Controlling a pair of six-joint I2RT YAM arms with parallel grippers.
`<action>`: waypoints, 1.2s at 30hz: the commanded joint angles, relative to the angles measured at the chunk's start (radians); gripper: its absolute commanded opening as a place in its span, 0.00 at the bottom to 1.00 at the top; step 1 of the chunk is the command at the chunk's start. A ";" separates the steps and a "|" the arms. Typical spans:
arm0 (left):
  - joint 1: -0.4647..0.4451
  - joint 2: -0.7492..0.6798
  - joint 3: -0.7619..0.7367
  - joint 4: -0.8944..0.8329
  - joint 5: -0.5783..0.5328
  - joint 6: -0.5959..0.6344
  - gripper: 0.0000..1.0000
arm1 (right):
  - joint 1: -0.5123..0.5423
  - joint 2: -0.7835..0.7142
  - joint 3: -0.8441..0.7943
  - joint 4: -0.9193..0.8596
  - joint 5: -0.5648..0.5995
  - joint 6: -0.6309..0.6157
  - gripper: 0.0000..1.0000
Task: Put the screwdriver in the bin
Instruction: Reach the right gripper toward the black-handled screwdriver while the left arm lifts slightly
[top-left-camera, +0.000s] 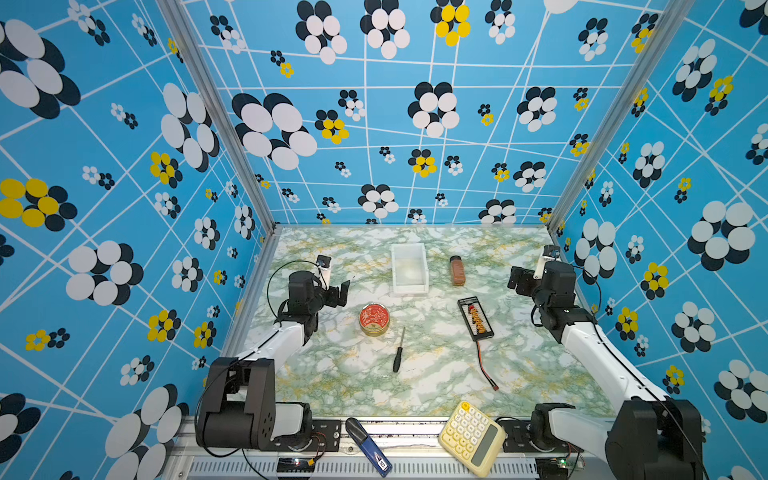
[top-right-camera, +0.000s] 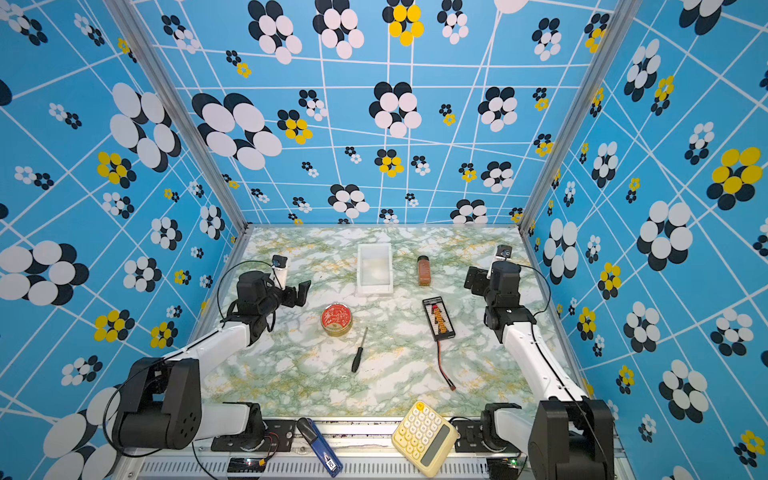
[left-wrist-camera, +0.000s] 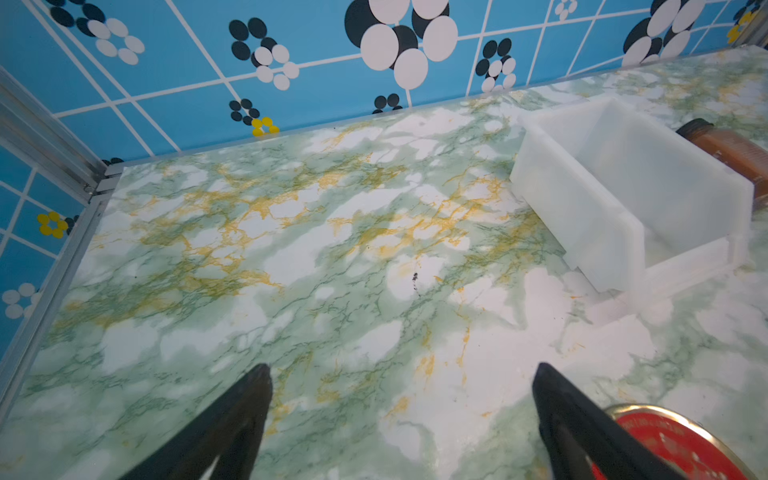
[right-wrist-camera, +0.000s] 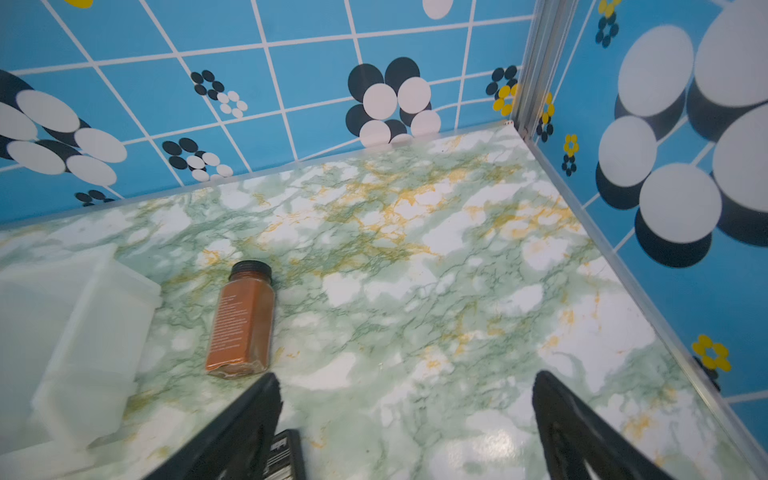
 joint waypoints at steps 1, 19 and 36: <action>-0.009 -0.062 0.091 -0.388 0.034 0.098 0.99 | 0.041 -0.054 0.044 -0.276 -0.021 0.097 0.99; -0.031 -0.189 0.448 -0.994 0.085 0.154 0.99 | 0.744 0.138 0.271 -0.607 -0.003 0.298 0.83; -0.038 -0.171 0.482 -1.026 0.064 0.117 0.99 | 1.070 0.677 0.551 -0.626 -0.067 0.386 0.68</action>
